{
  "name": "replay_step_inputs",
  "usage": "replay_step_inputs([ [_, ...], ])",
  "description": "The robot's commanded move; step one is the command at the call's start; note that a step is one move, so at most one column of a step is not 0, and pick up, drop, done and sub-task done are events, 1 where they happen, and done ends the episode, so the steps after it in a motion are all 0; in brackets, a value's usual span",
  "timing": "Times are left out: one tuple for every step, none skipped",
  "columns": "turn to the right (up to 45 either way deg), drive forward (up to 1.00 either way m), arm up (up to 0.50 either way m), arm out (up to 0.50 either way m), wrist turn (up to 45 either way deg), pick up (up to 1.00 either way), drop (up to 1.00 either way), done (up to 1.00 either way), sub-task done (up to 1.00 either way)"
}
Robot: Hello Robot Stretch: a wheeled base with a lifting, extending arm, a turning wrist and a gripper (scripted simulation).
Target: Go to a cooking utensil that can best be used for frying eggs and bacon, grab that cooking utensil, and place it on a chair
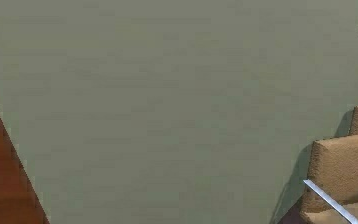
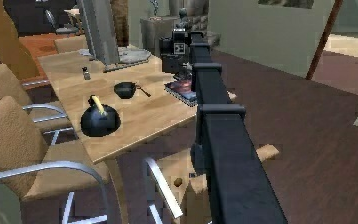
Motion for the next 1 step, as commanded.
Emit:
replay_step_inputs([
  [0.0, 0.0, 0.0, -0.1, 0.0, 0.0, 0.0, 0.0, 0.0],
])
